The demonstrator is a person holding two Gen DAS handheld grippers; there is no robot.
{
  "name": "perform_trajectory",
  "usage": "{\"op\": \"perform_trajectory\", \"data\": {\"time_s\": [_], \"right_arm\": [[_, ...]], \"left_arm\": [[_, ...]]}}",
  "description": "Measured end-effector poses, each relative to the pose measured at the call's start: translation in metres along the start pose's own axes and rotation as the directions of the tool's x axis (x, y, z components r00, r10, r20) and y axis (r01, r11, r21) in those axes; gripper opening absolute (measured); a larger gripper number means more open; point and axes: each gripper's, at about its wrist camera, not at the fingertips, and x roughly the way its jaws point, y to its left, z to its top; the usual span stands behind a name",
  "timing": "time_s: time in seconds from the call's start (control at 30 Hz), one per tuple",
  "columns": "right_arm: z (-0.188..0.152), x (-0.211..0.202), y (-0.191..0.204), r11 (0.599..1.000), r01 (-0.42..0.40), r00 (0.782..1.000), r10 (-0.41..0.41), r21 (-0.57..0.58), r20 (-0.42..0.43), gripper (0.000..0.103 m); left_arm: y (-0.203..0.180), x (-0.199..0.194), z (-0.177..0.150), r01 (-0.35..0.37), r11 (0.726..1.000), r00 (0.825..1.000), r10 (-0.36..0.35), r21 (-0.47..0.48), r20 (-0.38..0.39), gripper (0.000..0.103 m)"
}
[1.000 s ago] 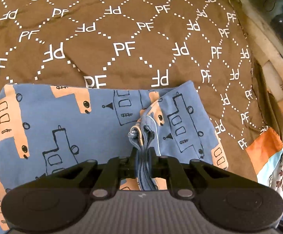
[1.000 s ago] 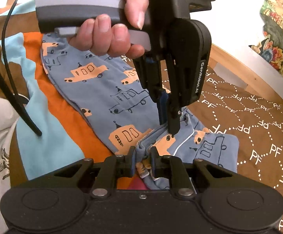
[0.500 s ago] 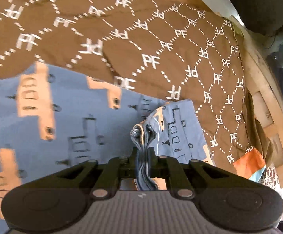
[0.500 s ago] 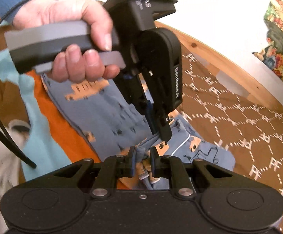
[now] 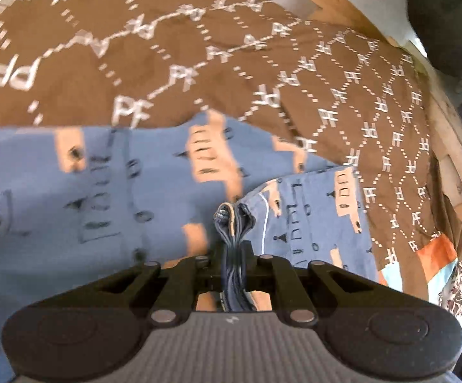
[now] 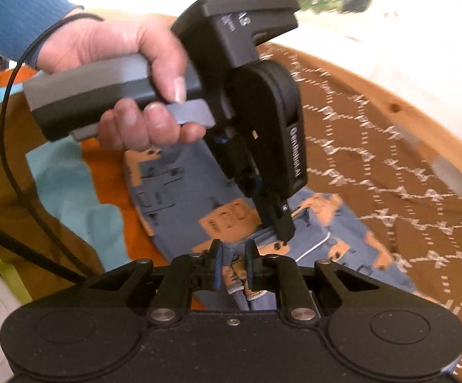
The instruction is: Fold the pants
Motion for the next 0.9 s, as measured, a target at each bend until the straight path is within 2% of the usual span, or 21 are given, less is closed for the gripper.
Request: {"op": "perform_trajectory", "data": {"time_s": [0.1, 0.17, 0.2, 0.23, 0.3, 0.33, 0.37, 0.4, 0.43, 0.5, 0.53, 0.57, 0.63, 0.7, 0.73, 0.77, 0.8, 0.83, 0.9], "right_arm": [[-0.006, 0.008, 0.006, 1.0, -0.007, 1.0, 0.007, 0.0, -0.022, 0.023], [-0.011, 0.001, 0.004, 1.0, -0.013, 1.0, 0.013, 0.011, -0.008, 0.037], [-0.014, -0.006, 0.0, 1.0, -0.008, 1.0, 0.008, 0.013, -0.001, 0.051], [-0.019, -0.015, -0.004, 1.0, 0.014, 1.0, -0.014, 0.015, 0.01, 0.062], [-0.03, -0.031, -0.015, 0.995, 0.095, 0.995, -0.095, 0.019, 0.012, 0.066], [-0.037, -0.038, -0.023, 0.988, 0.151, 0.989, -0.151, 0.023, 0.003, 0.073], [-0.042, -0.042, -0.032, 0.976, 0.216, 0.976, -0.215, 0.028, -0.01, 0.088], [-0.047, -0.045, -0.041, 0.956, 0.292, 0.956, -0.291, 0.034, -0.027, 0.094], [-0.051, -0.044, -0.055, 0.922, 0.386, 0.922, -0.383, 0.041, -0.051, 0.099], [-0.053, -0.041, -0.077, 0.868, 0.492, 0.87, -0.488, 0.072, -0.063, 0.1], [-0.053, -0.039, -0.089, 0.845, 0.525, 0.851, -0.522, 0.104, -0.052, 0.102], [-0.055, -0.034, -0.1, 0.83, 0.542, 0.84, -0.541, 0.134, -0.044, 0.102], [-0.057, -0.017, -0.115, 0.821, 0.549, 0.834, -0.55, 0.157, -0.042, 0.102], [-0.061, 0.003, -0.122, 0.819, 0.562, 0.827, -0.559, 0.118, -0.063, 0.102], [-0.065, 0.011, -0.125, 0.807, 0.583, 0.812, -0.578, 0.089, -0.079, 0.102], [-0.07, 0.017, -0.129, 0.779, 0.624, 0.78, -0.616, 0.063, -0.11, 0.102], [-0.077, 0.02, -0.134, 0.75, 0.659, 0.749, -0.646, 0.064, -0.146, 0.102], [-0.084, 0.019, -0.141, 0.733, 0.675, 0.735, -0.657, 0.086, -0.168, 0.102], [-0.093, 0.008, -0.157, 0.718, 0.673, 0.739, -0.645, 0.178, -0.192, 0.102]], "left_arm": [[0.011, 0.0, -0.002, 0.03, 0.999, 1.0, -0.03, -0.03, 0.004, 0.013], [0.012, -0.004, -0.003, 0.029, 0.999, 0.999, -0.028, -0.023, 0.018, 0.017], [0.009, -0.007, -0.004, 0.013, 1.0, 0.999, -0.013, -0.003, 0.035, 0.023], [0.008, -0.009, -0.004, -0.002, 1.0, 0.999, 0.002, 0.013, 0.047, 0.029], [0.001, -0.013, -0.005, -0.041, 0.998, 0.996, 0.038, 0.039, 0.075, 0.033], [-0.004, -0.013, -0.006, -0.062, 0.997, 0.995, 0.058, 0.044, 0.085, 0.037], [-0.009, -0.015, -0.007, -0.081, 0.995, 0.992, 0.076, 0.053, 0.1, 0.042], [-0.014, -0.016, -0.008, -0.099, 0.993, 0.989, 0.091, 0.065, 0.116, 0.058], [-0.025, -0.015, -0.011, -0.136, 0.987, 0.982, 0.123, 0.086, 0.147, 0.079], [-0.044, -0.014, -0.017, -0.22, 0.968, 0.958, 0.191, 0.119, 0.216, 0.098], [-0.051, -0.013, -0.019, -0.252, 0.959, 0.946, 0.215, 0.133, 0.243, 0.098], [-0.061, -0.009, -0.021, -0.296, 0.942, 0.932, 0.25, 0.155, 0.261, 0.098], [-0.071, 0.003, -0.02, -0.392, 0.904, 0.903, 0.343, 0.171, 0.258, 0.098], [-0.07, 0.017, -0.02, -0.482, 0.86, 0.865, 0.437, 0.167, 0.245, 0.098], [-0.066, 0.022, -0.021, -0.503, 0.848, 0.856, 0.461, 0.166, 0.235, 0.099], [-0.058, 0.027, -0.022, -0.502, 0.85, 0.859, 0.466, 0.16, 0.214, 0.1], [-0.051, 0.027, -0.025, -0.478, 0.866, 0.87, 0.443, 0.146, 0.218, 0.101], [-0.046, 0.026, -0.027, -0.461, 0.877, 0.876, 0.425, 0.137, 0.229, 0.102], [-0.044, 0.023, -0.028, -0.453, 0.877, 0.882, 0.415, 0.161, 0.225, 0.102]]}}
